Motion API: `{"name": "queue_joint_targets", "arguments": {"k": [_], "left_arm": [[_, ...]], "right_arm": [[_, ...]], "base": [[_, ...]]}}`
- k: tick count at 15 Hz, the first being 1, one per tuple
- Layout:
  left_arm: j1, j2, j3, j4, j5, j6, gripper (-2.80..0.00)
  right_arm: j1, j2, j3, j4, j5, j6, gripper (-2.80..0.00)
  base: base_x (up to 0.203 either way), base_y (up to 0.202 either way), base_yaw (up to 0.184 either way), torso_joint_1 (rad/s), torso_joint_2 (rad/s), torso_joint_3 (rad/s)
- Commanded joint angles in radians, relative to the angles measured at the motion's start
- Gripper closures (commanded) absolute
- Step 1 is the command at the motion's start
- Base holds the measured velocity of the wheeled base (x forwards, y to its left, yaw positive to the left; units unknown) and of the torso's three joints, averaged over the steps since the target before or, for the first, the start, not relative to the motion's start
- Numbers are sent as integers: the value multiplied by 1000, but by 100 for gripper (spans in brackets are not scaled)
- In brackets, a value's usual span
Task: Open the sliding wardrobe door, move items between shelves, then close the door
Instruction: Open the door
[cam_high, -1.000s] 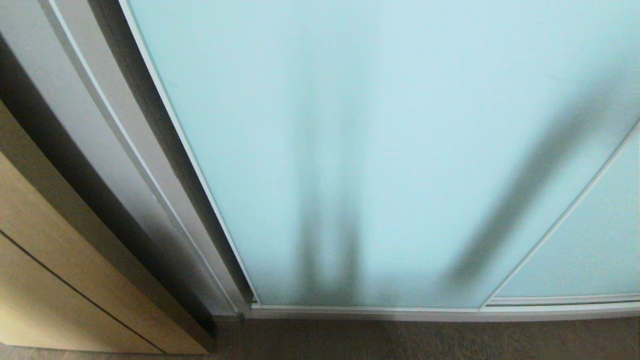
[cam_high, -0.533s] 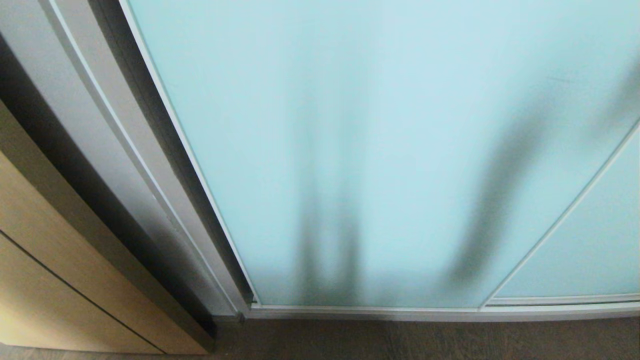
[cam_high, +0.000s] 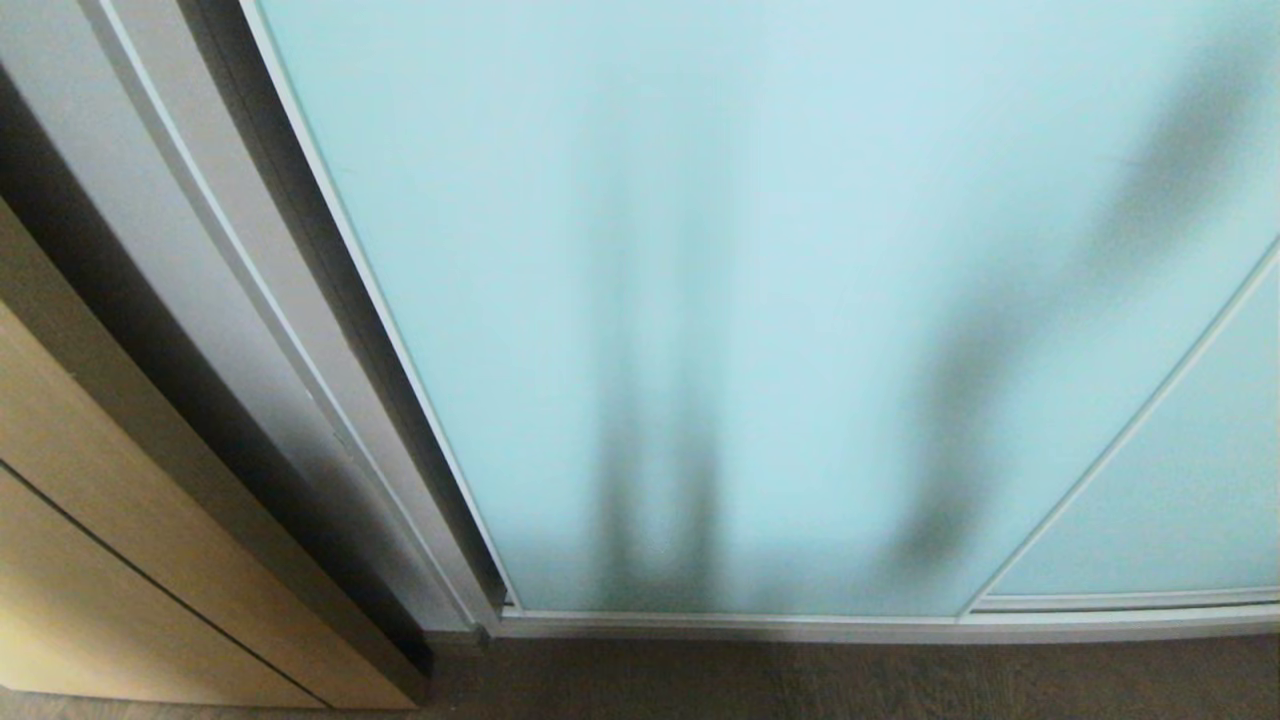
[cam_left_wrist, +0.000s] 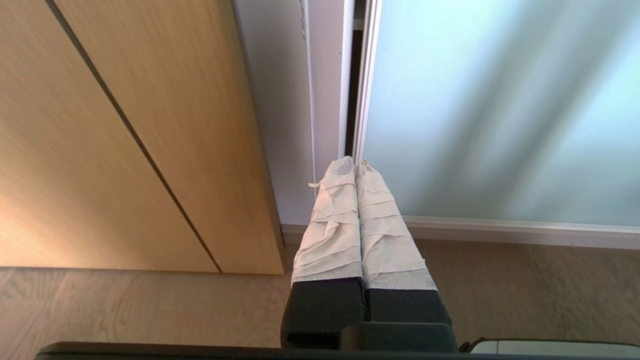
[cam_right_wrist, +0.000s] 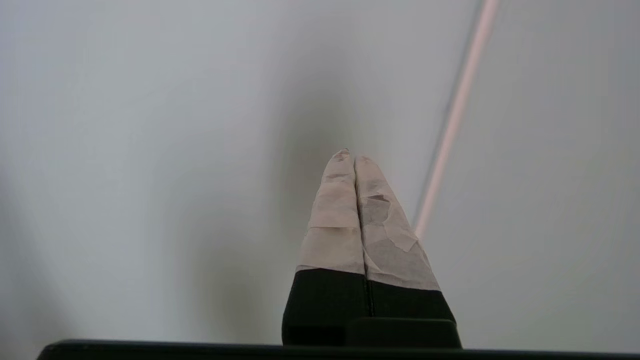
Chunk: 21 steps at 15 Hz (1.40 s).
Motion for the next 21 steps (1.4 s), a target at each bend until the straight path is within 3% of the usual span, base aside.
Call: {"name": "queue_joint_targets", "arguments": {"k": [1, 4, 7, 11, 15, 20, 21], "left_arm": [[0, 1, 2, -1, 0, 0, 0], [0, 1, 2, -1, 0, 0, 0], [0, 1, 2, -1, 0, 0, 0], [0, 1, 2, -1, 0, 0, 0], [0, 1, 2, -1, 0, 0, 0], [0, 1, 2, -1, 0, 0, 0], [0, 1, 2, -1, 0, 0, 0]], "right_arm": [[163, -108, 66, 47, -86, -52, 0], [398, -330, 308, 200, -261, -158, 0], [485, -525, 511, 320, -337, -195, 0], [494, -654, 707, 370, -352, -202, 0], [485, -834, 745, 534, -332, -194, 0], [484, -830, 883, 294, -349, -200, 0], [484, -830, 884, 305, -356, -202, 0]], "base": [[0, 0, 0, 0, 0, 0], [0, 0, 0, 0, 0, 0], [0, 0, 0, 0, 0, 0], [0, 0, 0, 0, 0, 0], [0, 0, 0, 0, 0, 0], [0, 0, 0, 0, 0, 0], [0, 0, 0, 0, 0, 0]]}}
